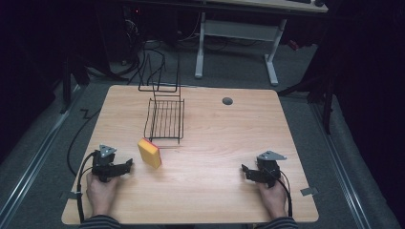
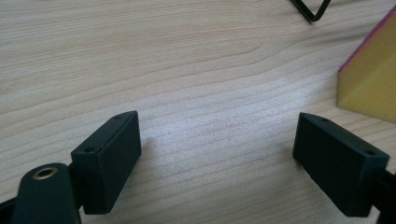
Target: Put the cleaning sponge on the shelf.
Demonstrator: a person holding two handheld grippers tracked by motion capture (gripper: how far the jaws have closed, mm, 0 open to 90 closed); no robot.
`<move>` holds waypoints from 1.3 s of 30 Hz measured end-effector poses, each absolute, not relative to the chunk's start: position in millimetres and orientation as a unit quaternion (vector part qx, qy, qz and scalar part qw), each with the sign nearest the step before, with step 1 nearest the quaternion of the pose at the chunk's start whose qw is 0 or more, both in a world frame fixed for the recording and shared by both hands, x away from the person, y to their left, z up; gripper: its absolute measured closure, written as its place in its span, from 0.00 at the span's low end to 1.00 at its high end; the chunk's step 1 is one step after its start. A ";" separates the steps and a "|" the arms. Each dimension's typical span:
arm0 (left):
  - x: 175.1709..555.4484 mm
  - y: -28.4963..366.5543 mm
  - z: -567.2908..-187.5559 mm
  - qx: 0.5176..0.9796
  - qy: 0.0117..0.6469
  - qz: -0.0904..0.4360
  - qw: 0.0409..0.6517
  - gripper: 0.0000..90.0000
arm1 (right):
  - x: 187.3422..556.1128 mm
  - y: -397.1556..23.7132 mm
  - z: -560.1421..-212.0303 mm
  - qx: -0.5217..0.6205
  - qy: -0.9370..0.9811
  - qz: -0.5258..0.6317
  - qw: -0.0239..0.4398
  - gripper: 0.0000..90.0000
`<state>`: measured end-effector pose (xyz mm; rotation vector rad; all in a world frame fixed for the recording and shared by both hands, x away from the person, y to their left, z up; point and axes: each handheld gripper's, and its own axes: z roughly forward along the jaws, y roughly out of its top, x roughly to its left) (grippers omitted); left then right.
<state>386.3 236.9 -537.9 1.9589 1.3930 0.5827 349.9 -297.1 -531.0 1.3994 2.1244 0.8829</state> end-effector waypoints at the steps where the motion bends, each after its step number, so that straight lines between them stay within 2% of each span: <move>1: 386.3 237.0 -537.9 0.748 0.532 0.223 0.328 0.17 | 349.7 -296.9 -530.9 0.509 0.768 0.319 0.222 0.29; 39: 386.3 237.1 -536.8 0.741 0.541 0.214 0.336 0.17 | 350.1 -297.0 -531.0 0.507 0.769 0.320 0.223 0.29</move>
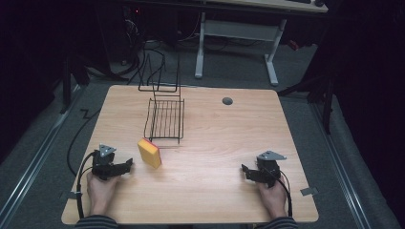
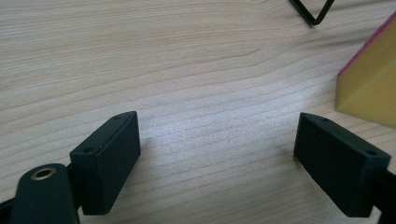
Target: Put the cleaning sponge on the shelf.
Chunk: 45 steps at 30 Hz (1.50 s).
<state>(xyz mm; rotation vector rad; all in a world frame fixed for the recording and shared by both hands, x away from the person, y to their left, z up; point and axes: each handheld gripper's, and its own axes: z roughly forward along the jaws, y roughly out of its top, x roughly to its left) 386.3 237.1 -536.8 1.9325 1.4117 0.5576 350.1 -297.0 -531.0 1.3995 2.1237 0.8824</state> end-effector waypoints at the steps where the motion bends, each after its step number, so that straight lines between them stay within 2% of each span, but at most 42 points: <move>1: 386.0 237.4 -536.2 0.742 0.540 0.211 0.337 0.17 | 350.1 -297.0 -531.0 0.507 0.769 0.320 0.223 0.29; 45: 363.8 242.6 -484.7 0.727 0.501 0.218 0.417 0.19 | 350.0 -297.0 -531.0 0.506 0.769 0.320 0.223 0.29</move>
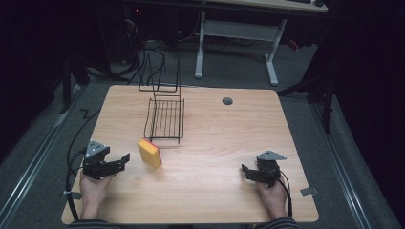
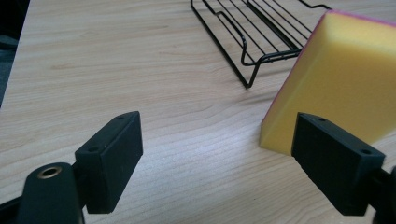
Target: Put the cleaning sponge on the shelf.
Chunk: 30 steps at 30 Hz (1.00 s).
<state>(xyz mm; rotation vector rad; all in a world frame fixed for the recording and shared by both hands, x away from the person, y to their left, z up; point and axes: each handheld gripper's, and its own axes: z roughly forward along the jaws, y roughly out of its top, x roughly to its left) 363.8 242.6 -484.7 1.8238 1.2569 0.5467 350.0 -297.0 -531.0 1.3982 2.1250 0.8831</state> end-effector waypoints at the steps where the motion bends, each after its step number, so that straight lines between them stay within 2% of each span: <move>1: 362.7 242.2 -482.7 0.727 0.498 0.217 0.420 0.18 | 350.0 -297.0 -531.0 0.506 0.769 0.320 0.223 0.29; 12: 354.1 237.5 -472.5 0.731 0.476 0.210 0.442 0.16 | 350.0 -297.0 -531.0 0.506 0.769 0.320 0.223 0.29; 15: 352.2 233.7 -471.0 0.740 0.460 0.200 0.448 0.08 | 350.0 -297.0 -531.0 0.506 0.769 0.320 0.222 0.29; 30: 348.9 210.0 -474.0 0.760 0.435 0.183 0.446 0.00 | 350.0 -297.0 -531.0 0.506 0.770 0.320 0.222 0.29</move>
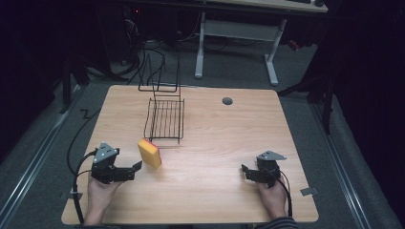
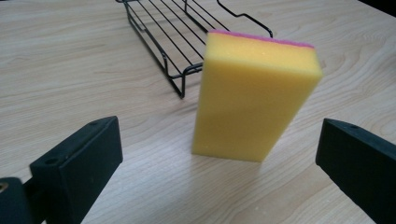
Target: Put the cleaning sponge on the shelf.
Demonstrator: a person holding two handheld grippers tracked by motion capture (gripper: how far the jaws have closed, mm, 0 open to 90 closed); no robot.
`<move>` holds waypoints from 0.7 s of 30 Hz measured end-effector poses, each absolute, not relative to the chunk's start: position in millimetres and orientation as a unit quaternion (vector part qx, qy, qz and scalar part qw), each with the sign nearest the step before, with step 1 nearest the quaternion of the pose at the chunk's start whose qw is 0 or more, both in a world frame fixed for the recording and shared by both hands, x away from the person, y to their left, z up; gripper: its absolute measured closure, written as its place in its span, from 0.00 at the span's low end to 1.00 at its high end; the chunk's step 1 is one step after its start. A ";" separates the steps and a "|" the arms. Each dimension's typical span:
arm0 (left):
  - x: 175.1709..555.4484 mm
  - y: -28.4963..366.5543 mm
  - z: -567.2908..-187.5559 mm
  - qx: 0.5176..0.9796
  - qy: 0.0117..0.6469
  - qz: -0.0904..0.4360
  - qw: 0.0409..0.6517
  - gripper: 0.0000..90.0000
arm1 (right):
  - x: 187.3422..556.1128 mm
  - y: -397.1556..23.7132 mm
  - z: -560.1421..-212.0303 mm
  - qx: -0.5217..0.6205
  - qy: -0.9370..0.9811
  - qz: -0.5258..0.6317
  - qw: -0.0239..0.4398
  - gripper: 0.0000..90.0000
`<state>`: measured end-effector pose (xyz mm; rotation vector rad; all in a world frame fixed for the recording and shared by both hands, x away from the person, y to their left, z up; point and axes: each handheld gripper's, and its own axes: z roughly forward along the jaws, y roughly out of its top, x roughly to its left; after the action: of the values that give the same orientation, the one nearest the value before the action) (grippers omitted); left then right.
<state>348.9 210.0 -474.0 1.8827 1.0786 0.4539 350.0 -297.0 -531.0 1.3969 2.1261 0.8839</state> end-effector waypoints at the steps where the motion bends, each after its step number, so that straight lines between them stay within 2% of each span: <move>1: 349.0 208.2 -474.4 0.761 0.434 0.183 0.446 0.00 | 350.0 -297.0 -531.0 0.506 0.770 0.320 0.223 0.29; 21: 359.1 184.0 -482.9 0.780 0.419 0.171 0.432 0.00 | 349.8 -296.7 -531.0 0.506 0.769 0.320 0.222 0.29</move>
<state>359.1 184.0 -482.9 1.9436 1.0453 0.4262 349.8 -296.7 -531.0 1.3983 2.1254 0.8835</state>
